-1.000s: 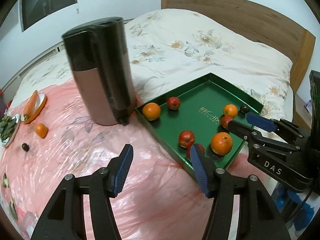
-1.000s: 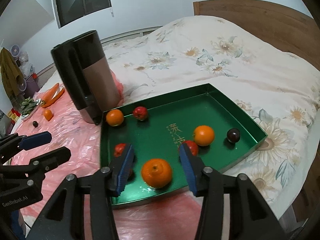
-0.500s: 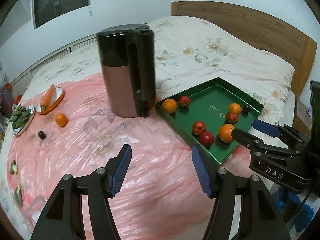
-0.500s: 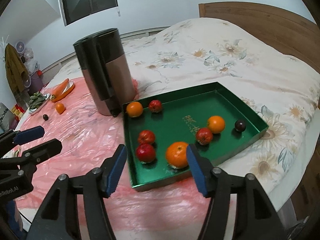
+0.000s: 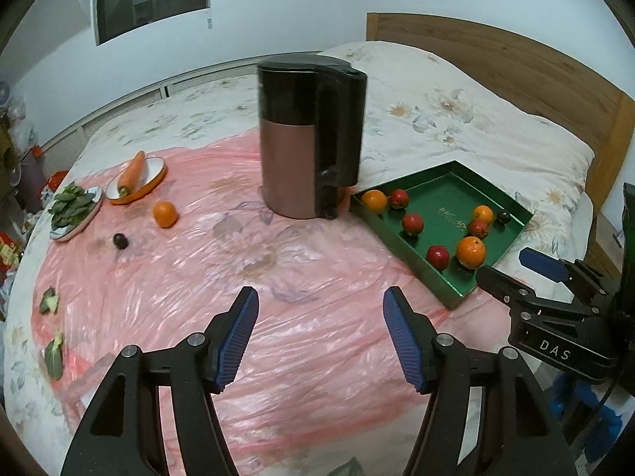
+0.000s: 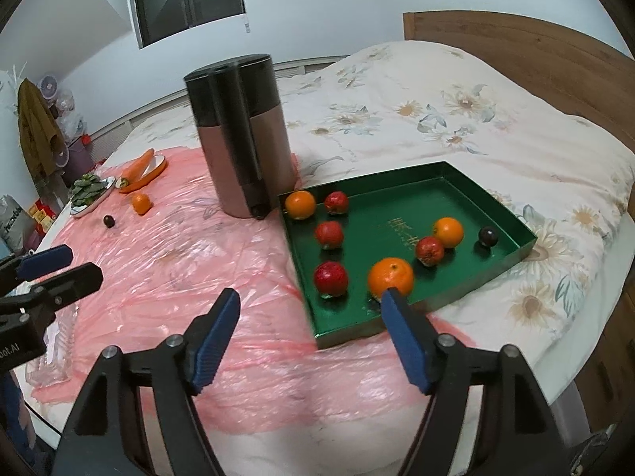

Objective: Organize fruits

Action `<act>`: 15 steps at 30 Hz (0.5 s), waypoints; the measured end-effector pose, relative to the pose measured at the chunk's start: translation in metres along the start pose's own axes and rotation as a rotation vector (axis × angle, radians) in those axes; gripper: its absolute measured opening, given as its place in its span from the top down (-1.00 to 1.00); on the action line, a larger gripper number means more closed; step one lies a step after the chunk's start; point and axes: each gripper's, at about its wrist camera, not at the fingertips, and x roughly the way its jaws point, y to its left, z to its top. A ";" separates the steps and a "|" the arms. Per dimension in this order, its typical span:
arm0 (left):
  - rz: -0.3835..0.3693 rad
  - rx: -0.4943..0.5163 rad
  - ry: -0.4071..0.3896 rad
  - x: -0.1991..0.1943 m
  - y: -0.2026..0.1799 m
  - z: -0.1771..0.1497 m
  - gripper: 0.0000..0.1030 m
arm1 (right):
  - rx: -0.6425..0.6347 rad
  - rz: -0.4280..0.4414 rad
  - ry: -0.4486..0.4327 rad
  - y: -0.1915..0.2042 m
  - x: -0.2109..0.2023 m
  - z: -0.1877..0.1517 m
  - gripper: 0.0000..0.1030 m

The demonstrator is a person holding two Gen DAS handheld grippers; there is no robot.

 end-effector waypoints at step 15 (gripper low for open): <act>0.042 -0.047 -0.017 -0.024 0.037 -0.027 -0.23 | -0.056 0.013 0.000 0.037 -0.016 -0.012 -1.00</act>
